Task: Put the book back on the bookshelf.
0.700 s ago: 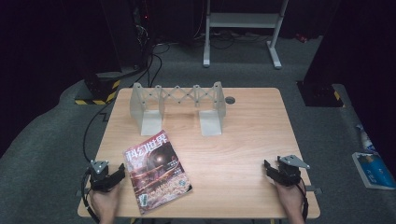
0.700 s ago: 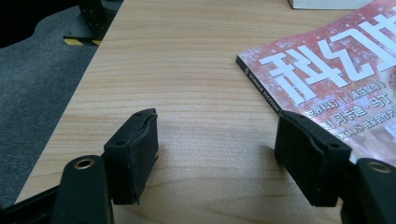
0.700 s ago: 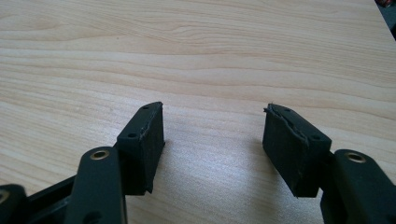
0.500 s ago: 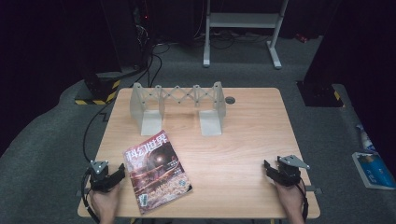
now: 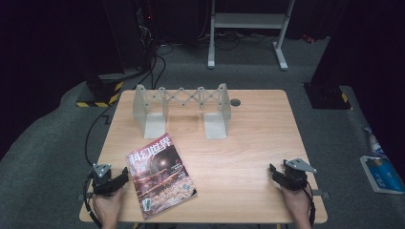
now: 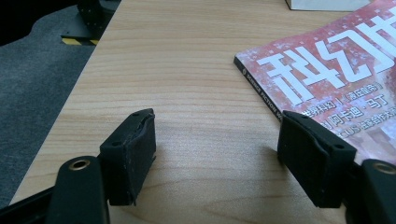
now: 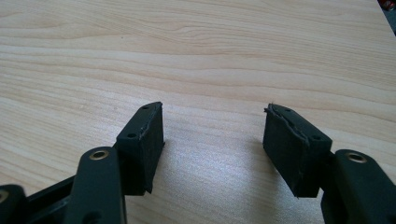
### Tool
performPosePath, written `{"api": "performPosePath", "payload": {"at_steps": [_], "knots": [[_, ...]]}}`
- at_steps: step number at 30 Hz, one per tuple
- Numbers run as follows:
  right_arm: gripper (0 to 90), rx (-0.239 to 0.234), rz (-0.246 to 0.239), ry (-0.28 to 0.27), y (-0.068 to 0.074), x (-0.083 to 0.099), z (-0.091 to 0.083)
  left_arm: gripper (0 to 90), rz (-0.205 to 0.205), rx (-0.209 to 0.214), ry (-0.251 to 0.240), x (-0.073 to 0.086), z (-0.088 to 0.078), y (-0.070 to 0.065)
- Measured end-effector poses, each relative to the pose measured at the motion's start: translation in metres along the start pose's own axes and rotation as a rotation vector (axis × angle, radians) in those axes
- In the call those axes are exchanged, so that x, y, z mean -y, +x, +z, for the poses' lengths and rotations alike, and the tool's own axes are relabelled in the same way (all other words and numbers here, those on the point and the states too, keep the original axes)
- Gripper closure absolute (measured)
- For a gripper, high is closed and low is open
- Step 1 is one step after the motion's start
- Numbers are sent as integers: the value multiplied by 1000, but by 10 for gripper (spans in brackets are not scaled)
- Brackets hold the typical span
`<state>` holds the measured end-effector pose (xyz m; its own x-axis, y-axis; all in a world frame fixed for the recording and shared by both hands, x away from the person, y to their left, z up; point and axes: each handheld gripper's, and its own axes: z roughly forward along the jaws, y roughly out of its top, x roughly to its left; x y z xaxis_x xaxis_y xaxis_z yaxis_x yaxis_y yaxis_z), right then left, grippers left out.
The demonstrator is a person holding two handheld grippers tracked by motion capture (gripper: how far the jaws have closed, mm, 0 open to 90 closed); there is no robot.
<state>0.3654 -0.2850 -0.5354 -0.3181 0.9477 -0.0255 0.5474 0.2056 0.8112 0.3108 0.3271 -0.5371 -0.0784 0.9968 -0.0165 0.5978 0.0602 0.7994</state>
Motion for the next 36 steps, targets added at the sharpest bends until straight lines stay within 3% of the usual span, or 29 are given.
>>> {"api": "performPosePath", "payload": {"at_steps": [23, 28, 36], "knots": [[379, -3, -8, -1, 0, 0, 0, 268, -25, 41, -5, 1, -4, 3], [379, -4, -10, -2, 0, 0, 0, 271, -63, 58, -8, 0, -5, 6], [378, -5, -12, -2, 0, 0, 0, 279, -46, 64, -1, 1, -10, 5]]}}
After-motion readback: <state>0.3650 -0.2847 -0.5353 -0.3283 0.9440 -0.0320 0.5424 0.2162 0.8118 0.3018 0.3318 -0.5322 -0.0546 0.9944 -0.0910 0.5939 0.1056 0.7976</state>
